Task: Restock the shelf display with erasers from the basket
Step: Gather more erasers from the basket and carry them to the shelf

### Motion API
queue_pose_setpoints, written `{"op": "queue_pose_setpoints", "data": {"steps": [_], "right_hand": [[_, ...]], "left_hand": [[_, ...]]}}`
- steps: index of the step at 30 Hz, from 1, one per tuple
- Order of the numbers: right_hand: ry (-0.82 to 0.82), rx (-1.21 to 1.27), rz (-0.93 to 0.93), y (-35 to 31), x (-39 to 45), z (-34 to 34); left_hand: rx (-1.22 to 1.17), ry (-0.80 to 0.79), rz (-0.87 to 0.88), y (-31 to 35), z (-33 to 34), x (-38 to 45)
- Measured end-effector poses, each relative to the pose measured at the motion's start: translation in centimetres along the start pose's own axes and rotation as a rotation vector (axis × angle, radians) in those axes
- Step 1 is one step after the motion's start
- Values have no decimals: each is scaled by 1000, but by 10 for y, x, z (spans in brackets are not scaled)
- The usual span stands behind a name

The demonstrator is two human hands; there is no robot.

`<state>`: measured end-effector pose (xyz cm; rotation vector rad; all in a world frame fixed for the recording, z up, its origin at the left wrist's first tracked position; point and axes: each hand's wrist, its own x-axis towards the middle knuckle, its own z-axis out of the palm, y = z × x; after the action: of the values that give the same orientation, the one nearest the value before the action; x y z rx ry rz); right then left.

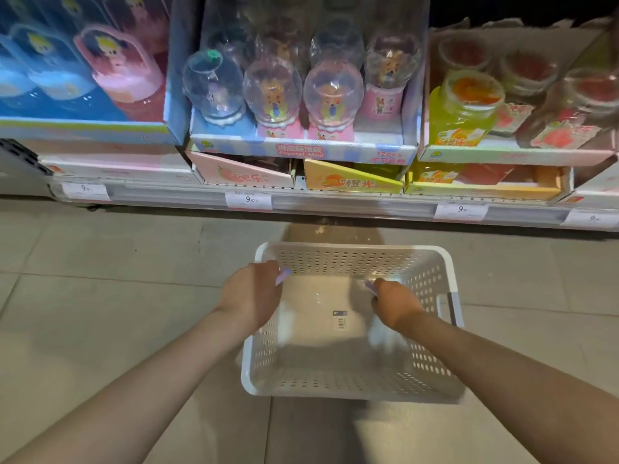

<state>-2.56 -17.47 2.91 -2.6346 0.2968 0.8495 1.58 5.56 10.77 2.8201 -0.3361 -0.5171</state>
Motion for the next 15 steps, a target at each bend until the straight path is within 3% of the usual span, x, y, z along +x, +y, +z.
{"op": "queue_pose_setpoints", "data": {"steps": [6,11,15], "right_hand": [[-24,395,-300,-48,-92,-120],[-7,476,-479,-90,-201,-238],[-1,530,-570,-125,-294,-334]], "left_hand": [[-456,-56,52,35,-86,-30],[-775,-140,109,91,-210,-79],[-829,-168,252,138,-325,-128]]}}
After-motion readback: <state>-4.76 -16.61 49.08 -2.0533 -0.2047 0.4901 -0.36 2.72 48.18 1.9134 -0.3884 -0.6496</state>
